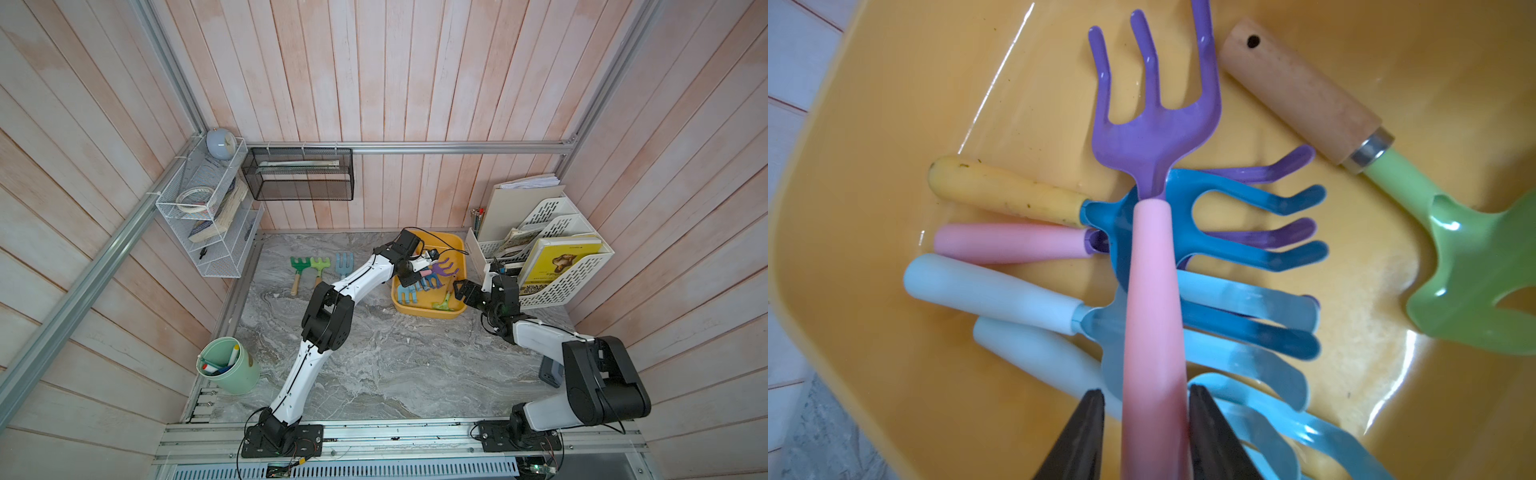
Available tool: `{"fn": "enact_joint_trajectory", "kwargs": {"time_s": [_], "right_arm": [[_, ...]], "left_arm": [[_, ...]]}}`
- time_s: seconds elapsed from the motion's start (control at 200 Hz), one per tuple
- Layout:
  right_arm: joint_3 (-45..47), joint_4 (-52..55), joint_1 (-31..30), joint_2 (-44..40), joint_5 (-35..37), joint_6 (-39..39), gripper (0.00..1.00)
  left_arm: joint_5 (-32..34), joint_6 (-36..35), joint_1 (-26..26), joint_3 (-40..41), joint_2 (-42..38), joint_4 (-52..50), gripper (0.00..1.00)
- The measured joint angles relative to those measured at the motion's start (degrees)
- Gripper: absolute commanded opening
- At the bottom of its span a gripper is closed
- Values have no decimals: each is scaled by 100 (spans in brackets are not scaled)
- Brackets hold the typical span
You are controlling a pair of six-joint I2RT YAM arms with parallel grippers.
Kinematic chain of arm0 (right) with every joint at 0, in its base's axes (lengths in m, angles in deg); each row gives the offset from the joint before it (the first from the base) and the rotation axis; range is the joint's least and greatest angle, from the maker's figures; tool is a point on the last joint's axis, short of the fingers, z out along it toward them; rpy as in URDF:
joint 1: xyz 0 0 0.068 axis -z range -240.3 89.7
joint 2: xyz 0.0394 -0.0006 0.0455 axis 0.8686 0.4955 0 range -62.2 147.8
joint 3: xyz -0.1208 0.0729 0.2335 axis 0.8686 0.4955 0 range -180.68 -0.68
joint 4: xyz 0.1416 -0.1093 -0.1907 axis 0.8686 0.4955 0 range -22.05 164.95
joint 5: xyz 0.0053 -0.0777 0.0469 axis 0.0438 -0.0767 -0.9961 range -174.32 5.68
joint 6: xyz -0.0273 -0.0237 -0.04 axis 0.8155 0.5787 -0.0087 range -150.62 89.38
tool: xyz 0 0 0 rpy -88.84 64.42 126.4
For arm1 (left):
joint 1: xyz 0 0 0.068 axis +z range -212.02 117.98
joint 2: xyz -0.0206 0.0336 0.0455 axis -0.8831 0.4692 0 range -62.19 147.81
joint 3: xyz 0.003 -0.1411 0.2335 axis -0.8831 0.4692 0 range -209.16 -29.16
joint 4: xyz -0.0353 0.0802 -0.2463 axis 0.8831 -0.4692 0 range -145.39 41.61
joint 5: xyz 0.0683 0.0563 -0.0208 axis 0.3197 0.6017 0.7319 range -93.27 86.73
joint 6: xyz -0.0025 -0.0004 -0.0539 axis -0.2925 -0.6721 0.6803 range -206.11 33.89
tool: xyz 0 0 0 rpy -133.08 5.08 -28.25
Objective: Take the hand rake out of the storage box
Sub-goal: Pick up the rake from the storage box.
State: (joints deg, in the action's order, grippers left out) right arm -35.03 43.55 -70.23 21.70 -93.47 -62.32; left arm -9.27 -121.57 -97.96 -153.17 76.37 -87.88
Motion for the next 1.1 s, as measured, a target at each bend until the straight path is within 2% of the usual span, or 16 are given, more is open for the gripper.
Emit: {"fn": "enact_joint_trajectory", "kwargs": {"time_s": [0.21,0.405,0.48,0.575,0.96,1.1], "right_arm": [[0,0,0,0,0,0,93],[0,0,0,0,0,0,93],[0,0,2,0,2,0,93],[0,0,0,0,4,0,93],[0,-2,0,0,7,0,93],[0,-2,0,0,7,-2,93]], "left_arm": [[-111,-63,-9,-59,31,-35,48],[-111,-103,-33,-146,278,-44,48],[-101,-140,-33,-162,391,-63,37],[-83,-146,-33,-162,463,-107,27],[33,-20,-66,-190,444,-96,12],[50,254,-114,581,-96,291,9]]}}
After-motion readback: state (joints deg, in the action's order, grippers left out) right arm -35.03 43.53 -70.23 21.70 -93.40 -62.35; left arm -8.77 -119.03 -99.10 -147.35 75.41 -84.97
